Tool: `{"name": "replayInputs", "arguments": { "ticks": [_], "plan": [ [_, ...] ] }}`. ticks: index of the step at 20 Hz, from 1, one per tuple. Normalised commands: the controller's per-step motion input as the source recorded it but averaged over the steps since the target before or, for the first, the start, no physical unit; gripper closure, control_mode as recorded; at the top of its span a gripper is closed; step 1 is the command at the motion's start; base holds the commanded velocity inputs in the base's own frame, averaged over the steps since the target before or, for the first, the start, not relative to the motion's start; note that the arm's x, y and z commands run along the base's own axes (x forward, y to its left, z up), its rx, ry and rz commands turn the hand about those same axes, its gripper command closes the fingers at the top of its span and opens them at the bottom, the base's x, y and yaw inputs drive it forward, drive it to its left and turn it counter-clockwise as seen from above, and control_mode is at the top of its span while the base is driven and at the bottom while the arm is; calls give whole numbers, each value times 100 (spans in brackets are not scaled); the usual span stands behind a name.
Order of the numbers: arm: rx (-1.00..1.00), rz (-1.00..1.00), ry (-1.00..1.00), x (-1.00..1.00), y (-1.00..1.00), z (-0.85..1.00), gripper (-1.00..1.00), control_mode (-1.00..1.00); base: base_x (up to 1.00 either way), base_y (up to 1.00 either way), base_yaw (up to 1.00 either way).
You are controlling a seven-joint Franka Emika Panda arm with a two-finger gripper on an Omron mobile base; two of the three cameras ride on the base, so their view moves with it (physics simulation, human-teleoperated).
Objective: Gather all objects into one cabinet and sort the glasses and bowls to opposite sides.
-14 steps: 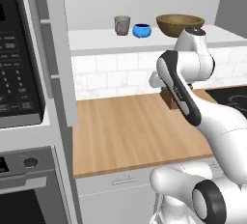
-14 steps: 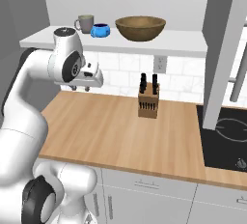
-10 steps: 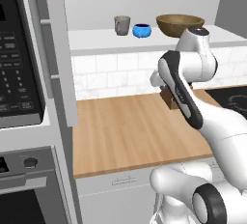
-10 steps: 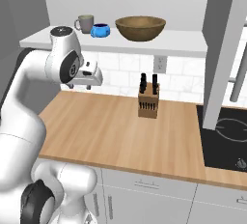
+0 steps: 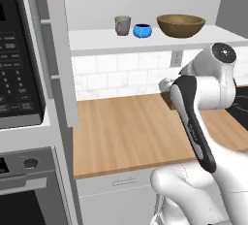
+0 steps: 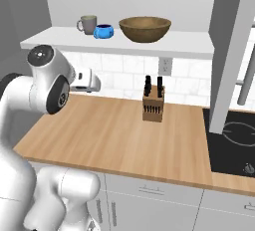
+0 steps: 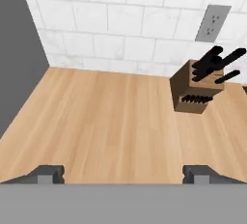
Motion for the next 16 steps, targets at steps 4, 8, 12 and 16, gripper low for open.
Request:
{"name": "replayInputs", "arguments": {
  "ticks": [4, 8, 12, 16],
  "plan": [
    [0, 0, -41, -66, 0, 16, -100, -100, 0, 0, 0],
    [0, 0, -25, -38, 0, 31, -100, -100, 0, 0, 0],
    [0, 0, -8, -14, 0, 1, -100, -100, 0, 0, 0],
    [0, -2, -1, -44, 0, 11, -100, -100, 0, 0, 0]
  ]
}}
